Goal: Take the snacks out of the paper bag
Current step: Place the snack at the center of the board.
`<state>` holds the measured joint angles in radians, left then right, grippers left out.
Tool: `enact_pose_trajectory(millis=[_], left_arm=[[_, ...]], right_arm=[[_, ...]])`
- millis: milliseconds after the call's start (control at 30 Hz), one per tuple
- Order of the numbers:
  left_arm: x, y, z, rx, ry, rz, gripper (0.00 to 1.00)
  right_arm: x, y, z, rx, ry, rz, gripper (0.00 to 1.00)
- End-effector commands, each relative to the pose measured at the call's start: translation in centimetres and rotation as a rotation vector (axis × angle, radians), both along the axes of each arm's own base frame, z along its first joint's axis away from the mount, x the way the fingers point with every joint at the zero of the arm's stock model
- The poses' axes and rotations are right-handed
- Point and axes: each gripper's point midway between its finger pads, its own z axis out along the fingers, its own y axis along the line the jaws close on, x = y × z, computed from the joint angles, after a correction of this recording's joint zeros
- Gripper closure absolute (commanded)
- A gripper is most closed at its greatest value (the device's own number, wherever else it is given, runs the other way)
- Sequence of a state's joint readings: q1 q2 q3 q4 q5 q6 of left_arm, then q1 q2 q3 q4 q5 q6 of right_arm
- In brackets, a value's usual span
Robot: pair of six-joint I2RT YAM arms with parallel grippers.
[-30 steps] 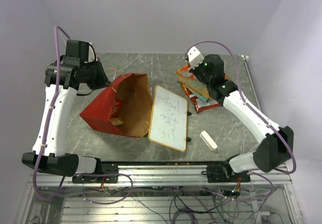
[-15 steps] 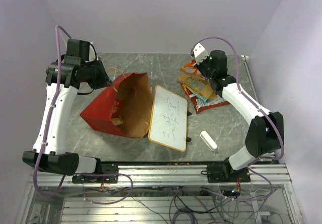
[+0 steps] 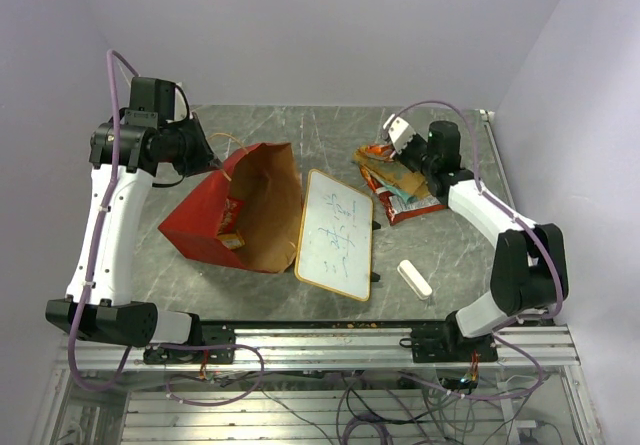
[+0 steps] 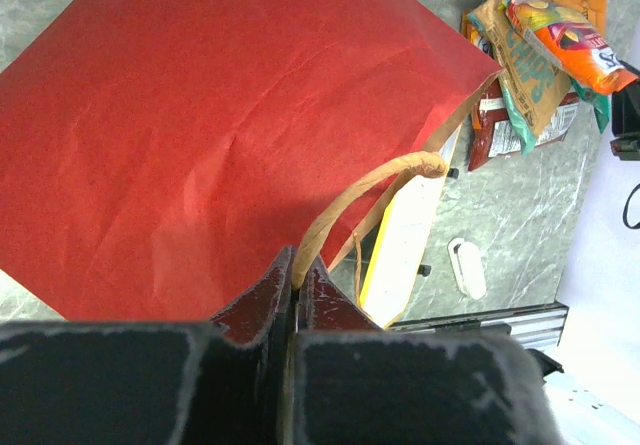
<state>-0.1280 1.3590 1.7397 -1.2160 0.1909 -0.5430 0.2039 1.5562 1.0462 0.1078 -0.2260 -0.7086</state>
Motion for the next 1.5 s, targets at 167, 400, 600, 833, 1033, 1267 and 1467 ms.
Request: enact_pose_trajectory(millis=[167,400,600,833,1033,1267,1467], left_arm=[[1.0,-0.2,0.6,-0.022,-0.026,-0.003,0.93],[0.9,-0.4,0.2,-0.028,-0.014,-0.010,0.93],[0.9,-0.3,0.3,-0.023,-0.016,-0.009,0.93],[0.5,0.0,0.4,-0.008,-0.022,-0.003,0.93],[0.6,-0.3,0.4,-0.020,-0.020,-0.012,0.93],[0.8,-0.7,0.4,-0.025,-0.016,-0.026,0.93],[0.8,-0.9,0.4,-0.026,-0.015,-0.032,0.93]], right_arm=[[-2.7,-1.6,-0.8,-0.116,-0.059,0.118,1.00],[-4.6,-2.7,-3.3,-0.143,-0.029,0.138,1.00],[-5.9,-3.0,-5.6,-0.172,0.022,0.159,1.00],[-7.6,-4.4,-7.0,-0.232,0.029,0.127,1.00],[-7.2,-5.8,-7.6,-0.246,0.012,0.042,1.00],[-4.9,-6.5,-6.6,-0.144,0.005,-0.095,1.00],[-3.9,-7.4,-6.5,-0.120,0.008,-0.180,1.00]])
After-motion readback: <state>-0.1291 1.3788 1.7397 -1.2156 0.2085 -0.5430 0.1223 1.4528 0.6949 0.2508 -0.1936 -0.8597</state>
